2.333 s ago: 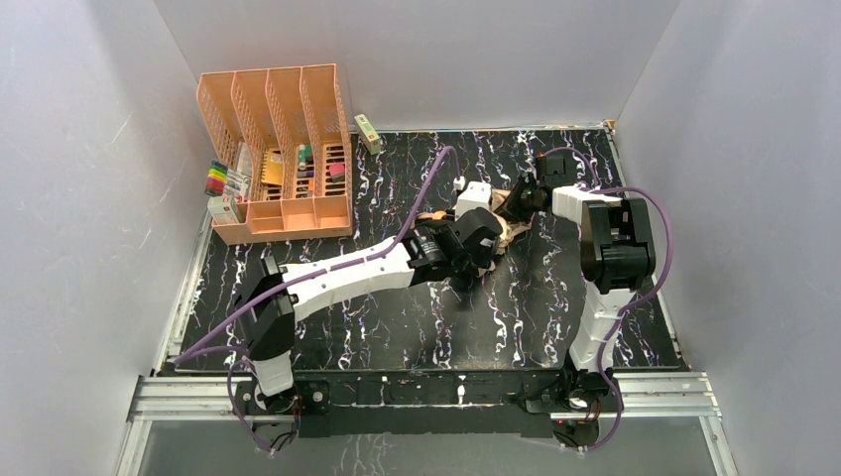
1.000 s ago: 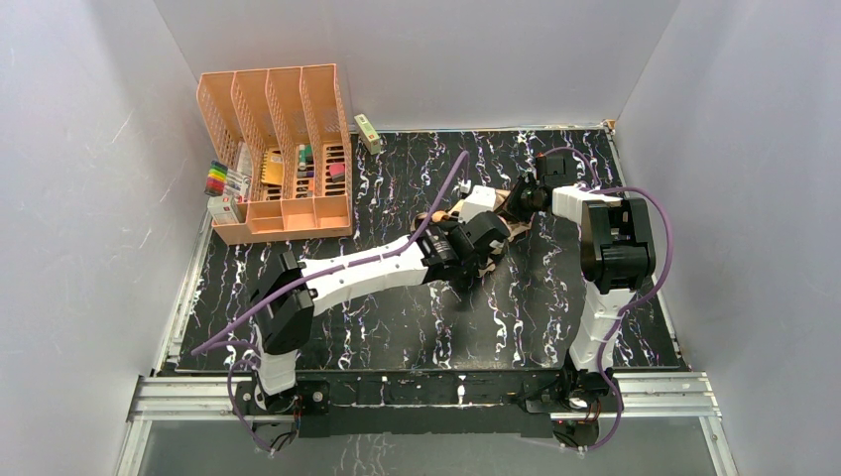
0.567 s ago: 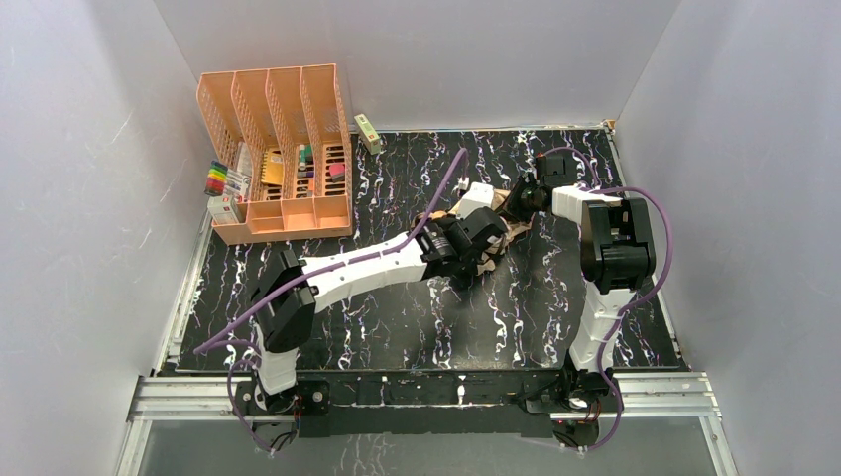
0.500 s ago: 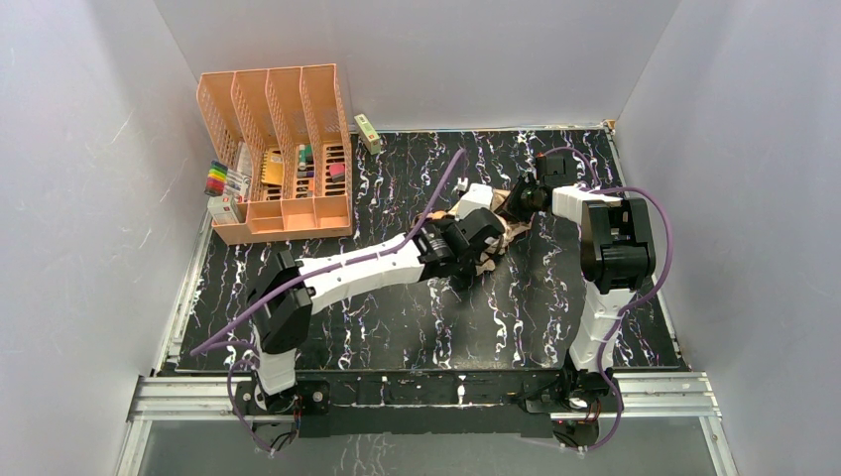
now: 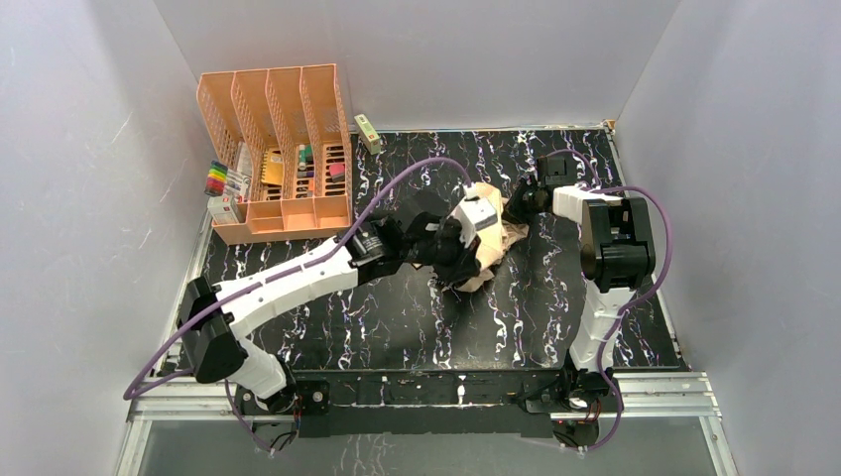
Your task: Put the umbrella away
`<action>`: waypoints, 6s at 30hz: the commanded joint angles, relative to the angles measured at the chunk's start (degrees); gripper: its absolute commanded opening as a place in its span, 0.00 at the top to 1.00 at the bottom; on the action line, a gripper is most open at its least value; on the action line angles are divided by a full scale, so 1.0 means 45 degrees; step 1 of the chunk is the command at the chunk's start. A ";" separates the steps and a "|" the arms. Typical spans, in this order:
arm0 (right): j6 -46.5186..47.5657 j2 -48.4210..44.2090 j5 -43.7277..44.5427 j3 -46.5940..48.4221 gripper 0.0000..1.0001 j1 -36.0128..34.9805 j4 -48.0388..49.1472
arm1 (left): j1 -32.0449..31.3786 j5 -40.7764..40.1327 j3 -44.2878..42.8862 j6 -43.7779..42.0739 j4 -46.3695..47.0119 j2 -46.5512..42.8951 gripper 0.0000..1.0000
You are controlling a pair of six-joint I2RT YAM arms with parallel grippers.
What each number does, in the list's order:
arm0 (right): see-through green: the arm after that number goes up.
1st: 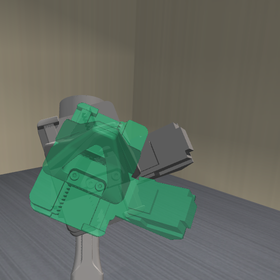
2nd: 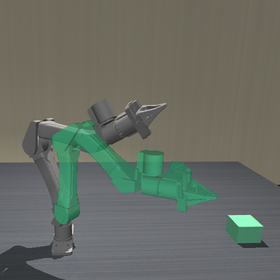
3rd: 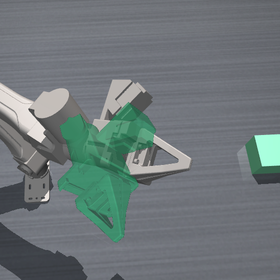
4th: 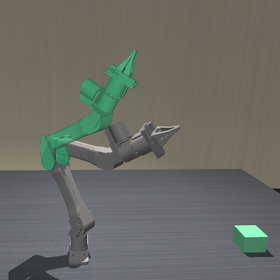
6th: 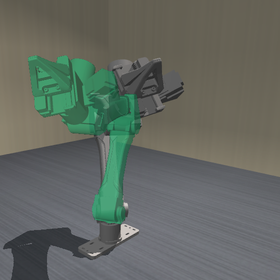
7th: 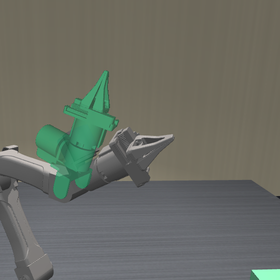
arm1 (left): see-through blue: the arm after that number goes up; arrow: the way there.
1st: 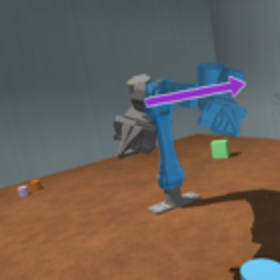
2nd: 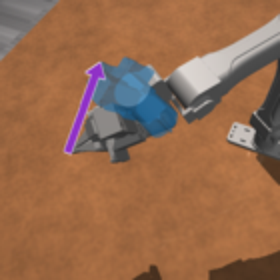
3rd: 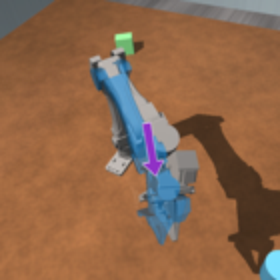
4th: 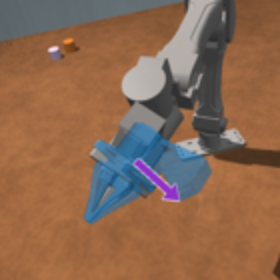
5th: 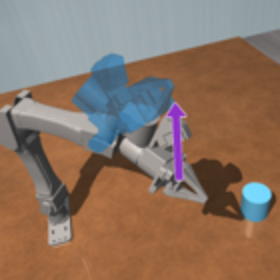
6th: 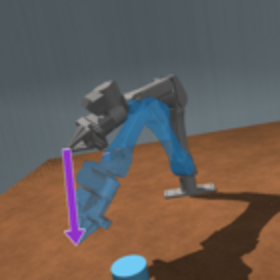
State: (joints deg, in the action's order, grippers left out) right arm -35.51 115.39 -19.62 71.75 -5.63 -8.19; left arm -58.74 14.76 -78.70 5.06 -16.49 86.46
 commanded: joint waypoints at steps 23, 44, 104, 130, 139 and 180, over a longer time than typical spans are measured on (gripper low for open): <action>0.0242 -0.3464 0.1230 -0.0874 0.84 0.0138 -0.0477 | -0.1997 -0.0901 0.8749 0.4845 0.4351 -0.4101 0.42; -0.0120 -1.1858 -0.0389 -0.4957 0.66 -0.2032 -0.0682 | -0.3769 -0.8619 0.8115 0.7079 0.4449 -0.2212 0.02; 0.0665 -0.4747 0.3659 -0.3385 0.96 -0.3077 0.0179 | -0.3735 -0.8406 0.6199 0.3819 0.4014 -0.2556 1.00; 0.0642 -0.4488 0.3793 -0.3697 0.96 -0.2890 0.0328 | -0.4576 -0.1737 0.8716 0.4107 0.3816 -0.2883 0.89; 0.1358 -0.5604 0.2794 -0.3918 0.96 -0.2861 0.0732 | -0.5617 -0.2699 1.0502 0.5975 0.5979 -0.2357 0.64; -0.1986 -0.9551 0.5072 -0.9693 0.93 -0.7533 0.1700 | 0.0750 -0.5281 0.7000 0.6194 0.3168 -0.5106 0.17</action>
State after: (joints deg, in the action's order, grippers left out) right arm -45.19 70.78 -1.93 28.27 -39.44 -4.03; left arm -59.40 -14.59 -42.92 34.68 -3.42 61.49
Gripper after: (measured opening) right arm 0.078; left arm 0.819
